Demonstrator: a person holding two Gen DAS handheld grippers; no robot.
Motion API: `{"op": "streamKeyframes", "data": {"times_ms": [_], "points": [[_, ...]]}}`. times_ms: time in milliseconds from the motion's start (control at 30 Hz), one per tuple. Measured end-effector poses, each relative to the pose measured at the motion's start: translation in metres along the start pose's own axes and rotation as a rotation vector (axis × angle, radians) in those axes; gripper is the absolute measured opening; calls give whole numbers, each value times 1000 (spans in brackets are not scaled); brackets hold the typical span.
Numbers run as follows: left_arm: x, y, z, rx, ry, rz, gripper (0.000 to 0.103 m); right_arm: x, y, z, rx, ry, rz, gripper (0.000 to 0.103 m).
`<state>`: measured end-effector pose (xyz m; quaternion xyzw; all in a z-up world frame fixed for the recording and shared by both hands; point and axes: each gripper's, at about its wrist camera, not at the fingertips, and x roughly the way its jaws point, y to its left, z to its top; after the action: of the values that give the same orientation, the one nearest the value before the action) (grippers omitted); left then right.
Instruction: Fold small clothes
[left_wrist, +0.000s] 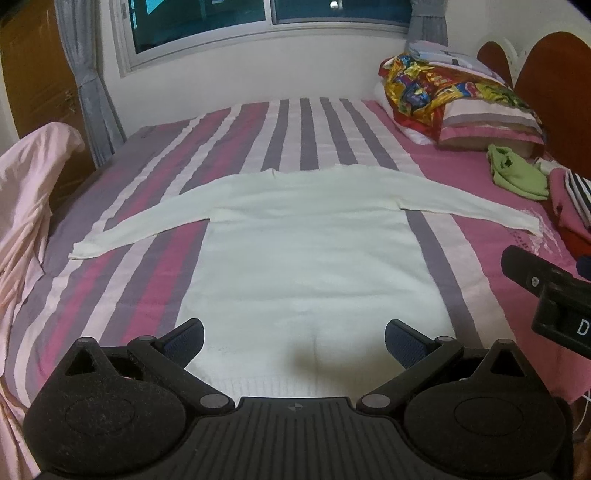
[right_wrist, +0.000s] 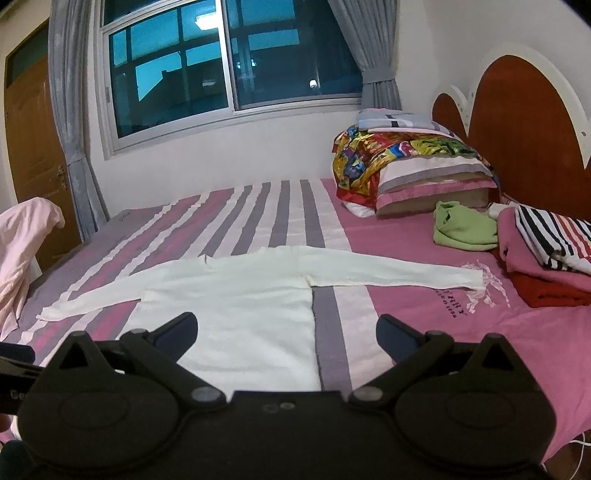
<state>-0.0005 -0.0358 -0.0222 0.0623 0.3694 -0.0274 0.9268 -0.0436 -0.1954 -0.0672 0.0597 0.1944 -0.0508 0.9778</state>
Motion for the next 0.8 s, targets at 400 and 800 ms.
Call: {"op": "streamKeyframes", "data": {"times_ms": [400,800], "points": [[1,2,2,-22,6,-1,103,0,1,1,-14,-2,-2,103],[3,5,2,-42,7,0,103,2,-1,-2,-14,9,-8,103]]}}
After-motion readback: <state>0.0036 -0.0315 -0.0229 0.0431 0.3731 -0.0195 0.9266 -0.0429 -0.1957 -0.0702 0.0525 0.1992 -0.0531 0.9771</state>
